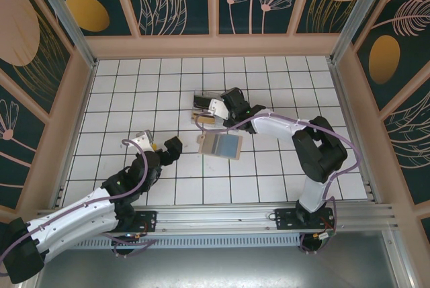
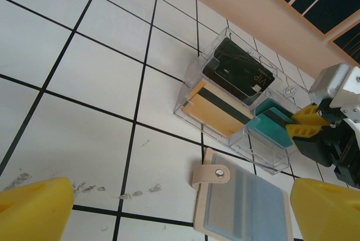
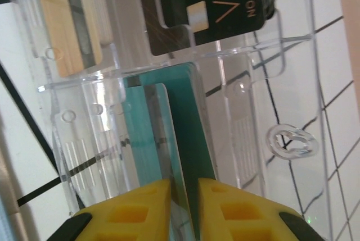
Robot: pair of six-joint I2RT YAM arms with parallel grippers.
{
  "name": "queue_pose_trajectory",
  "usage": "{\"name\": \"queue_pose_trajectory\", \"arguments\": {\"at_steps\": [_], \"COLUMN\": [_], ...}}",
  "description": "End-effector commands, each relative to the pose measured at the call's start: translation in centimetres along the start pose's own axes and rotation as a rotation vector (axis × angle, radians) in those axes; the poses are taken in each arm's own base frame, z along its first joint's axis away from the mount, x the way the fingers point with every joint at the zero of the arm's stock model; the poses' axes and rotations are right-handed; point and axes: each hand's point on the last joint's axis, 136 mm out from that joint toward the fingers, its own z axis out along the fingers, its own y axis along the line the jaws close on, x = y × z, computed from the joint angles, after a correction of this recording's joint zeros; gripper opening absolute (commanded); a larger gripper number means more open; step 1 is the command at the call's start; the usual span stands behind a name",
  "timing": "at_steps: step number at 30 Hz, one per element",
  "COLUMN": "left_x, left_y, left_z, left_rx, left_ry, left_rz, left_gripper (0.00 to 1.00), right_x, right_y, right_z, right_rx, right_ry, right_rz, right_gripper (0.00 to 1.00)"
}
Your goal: Take the credit cards out of the card holder
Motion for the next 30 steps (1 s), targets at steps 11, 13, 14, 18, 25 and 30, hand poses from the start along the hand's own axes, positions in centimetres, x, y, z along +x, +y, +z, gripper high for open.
{"name": "queue_pose_trajectory", "arguments": {"at_steps": [11,13,14,18,25,30], "left_x": [0.3,0.3,0.3,0.3,0.5,1.7], "left_y": [0.3,0.2,0.3,0.2,-0.2,-1.5], "left_z": [0.2,0.2,0.2,0.2,0.4,1.1], "left_rx": [-0.009,-0.006,-0.007,-0.007,0.000,0.041], "left_ry": [0.001,0.000,0.001,0.001,0.012,0.076], "left_rz": [0.003,0.003,0.003,0.002,0.005,0.026], "left_gripper": [0.99,0.98,0.98,0.99,0.98,0.97], "right_x": [-1.1,-1.4,-1.5,-1.8,-2.9,-2.9], "right_y": [-2.6,-2.4,-2.3,-1.9,-3.0,-3.2], "right_z": [-1.1,-1.5,-1.7,-2.6,-5.0,-7.0], "right_rx": [0.107,0.091,0.078,0.047,0.055,0.046], "right_ry": [-0.019,-0.040,-0.049,-0.078,-0.149,-0.219], "right_rz": [0.069,0.085,0.093,0.129,0.265,0.433], "right_gripper": [0.22,0.22,0.22,0.22,0.21,0.21]}}
